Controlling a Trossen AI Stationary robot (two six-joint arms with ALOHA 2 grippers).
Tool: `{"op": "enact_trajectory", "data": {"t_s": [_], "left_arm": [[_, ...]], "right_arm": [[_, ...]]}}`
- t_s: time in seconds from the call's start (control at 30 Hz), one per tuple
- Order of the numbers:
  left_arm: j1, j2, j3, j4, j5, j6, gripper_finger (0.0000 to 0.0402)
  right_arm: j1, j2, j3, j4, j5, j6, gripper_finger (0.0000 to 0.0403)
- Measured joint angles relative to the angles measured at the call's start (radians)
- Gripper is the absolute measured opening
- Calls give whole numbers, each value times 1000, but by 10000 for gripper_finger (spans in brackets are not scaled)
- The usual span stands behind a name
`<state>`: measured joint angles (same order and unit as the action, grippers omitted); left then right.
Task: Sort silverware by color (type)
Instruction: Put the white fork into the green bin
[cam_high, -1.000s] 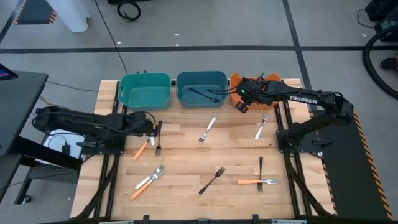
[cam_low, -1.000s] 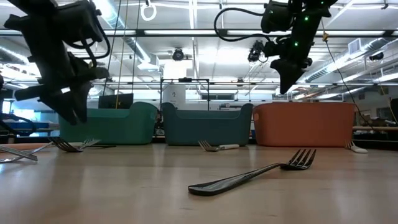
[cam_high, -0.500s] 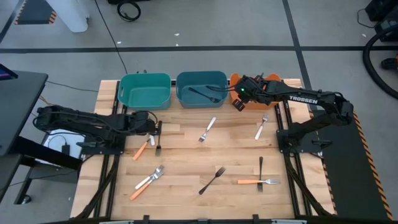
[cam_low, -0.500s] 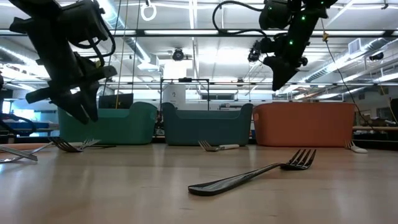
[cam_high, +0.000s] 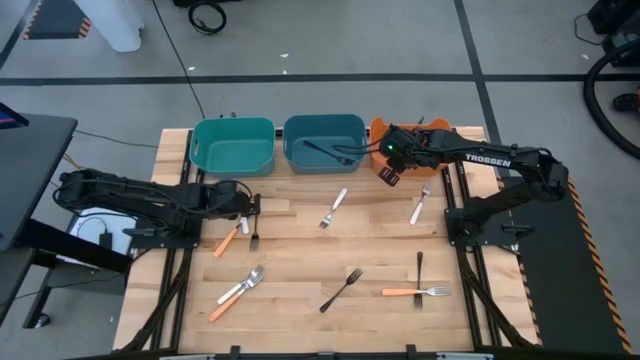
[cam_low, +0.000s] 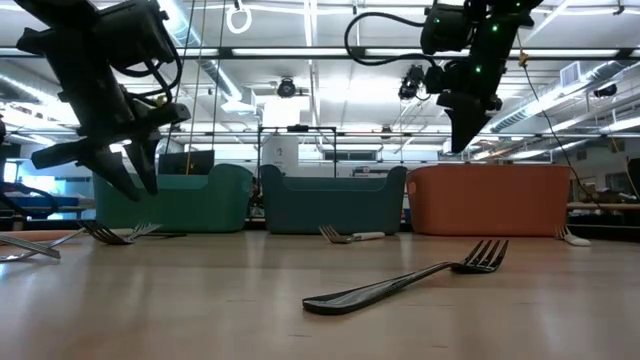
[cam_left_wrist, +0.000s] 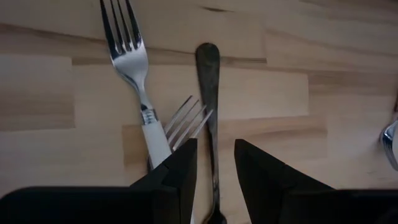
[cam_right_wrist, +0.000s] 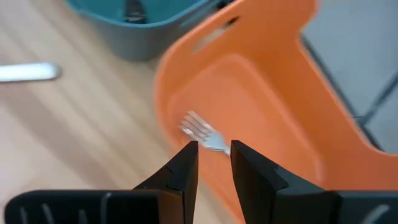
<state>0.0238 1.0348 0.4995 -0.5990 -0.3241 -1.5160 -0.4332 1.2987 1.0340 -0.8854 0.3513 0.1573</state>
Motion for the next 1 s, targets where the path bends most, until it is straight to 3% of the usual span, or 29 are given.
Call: {"op": "enact_trajectory", "data": {"t_s": [0.23, 0.4, 1.0], "left_arm": [[2, 0, 0, -28, 41, -67, 117], [26, 0, 0, -81, 43, -212, 117], [214, 25, 1, -98, 47, -108, 117]], "right_arm": [[0, 0, 0, 81, -44, -2, 103], [0, 0, 0, 141, -65, -24, 103], [-2, 0, 0, 197, -65, -135, 103]]}}
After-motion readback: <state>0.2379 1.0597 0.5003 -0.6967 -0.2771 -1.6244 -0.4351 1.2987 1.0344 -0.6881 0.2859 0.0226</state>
